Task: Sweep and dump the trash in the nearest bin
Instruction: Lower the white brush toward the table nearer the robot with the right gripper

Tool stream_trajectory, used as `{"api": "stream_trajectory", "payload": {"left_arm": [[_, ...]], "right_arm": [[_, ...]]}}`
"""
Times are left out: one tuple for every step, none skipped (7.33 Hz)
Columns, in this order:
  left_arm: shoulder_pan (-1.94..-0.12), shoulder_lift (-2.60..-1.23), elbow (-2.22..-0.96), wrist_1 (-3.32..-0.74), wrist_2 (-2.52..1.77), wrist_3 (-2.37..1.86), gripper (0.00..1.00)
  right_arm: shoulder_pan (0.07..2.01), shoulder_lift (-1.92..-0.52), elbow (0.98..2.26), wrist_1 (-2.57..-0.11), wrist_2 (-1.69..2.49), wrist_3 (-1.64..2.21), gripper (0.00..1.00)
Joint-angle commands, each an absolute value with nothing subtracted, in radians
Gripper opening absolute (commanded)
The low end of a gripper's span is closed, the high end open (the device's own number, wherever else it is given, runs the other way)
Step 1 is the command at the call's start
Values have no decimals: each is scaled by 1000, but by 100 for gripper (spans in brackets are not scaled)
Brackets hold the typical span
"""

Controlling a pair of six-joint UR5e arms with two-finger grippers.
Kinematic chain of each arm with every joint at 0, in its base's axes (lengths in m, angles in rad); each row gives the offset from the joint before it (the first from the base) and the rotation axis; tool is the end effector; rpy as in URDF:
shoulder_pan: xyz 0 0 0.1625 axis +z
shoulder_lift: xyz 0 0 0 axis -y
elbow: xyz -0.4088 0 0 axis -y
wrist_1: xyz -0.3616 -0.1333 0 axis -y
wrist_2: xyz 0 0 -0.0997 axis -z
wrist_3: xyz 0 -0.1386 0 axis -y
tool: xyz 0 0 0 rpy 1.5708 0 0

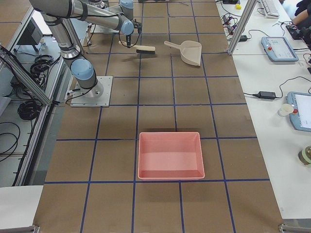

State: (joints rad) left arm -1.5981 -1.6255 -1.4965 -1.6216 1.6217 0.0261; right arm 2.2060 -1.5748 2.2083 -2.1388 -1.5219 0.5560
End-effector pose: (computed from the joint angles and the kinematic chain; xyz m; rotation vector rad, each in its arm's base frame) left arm -0.1393 -0.4756 0.4363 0.0837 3.0892 0.0482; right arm 0.3384 -0.2230 0.2126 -0.1216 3.1329 0.1280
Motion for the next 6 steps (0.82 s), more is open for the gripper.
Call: {"api": "stream_trajectory", "payload": {"left_arm": [[-1594, -1629, -1479, -1621, 1624, 29, 100], [-1603, -1611, -1500, -1632, 1626, 26, 100], [-1606, -1603, -1477, -1647, 1626, 20, 100], [-1605, -1624, -1477, -1652, 1631, 21, 100], [-1608, -1624, -1479, -1657, 1628, 21, 100], [-1606, -1624, -1476, -1655, 1617, 21, 100]], "right_arm": [[2207, -1562, 2220, -2140, -1526, 557, 15], [2207, -1559, 2220, -2141, -1528, 557, 15], [2207, -1559, 2220, -2140, -1528, 558, 15], [2207, -1559, 2220, -2140, -1520, 561, 19], [2207, -1559, 2220, -2140, -1519, 564, 27], [2207, -1559, 2220, -2140, -1519, 566, 43]]}}
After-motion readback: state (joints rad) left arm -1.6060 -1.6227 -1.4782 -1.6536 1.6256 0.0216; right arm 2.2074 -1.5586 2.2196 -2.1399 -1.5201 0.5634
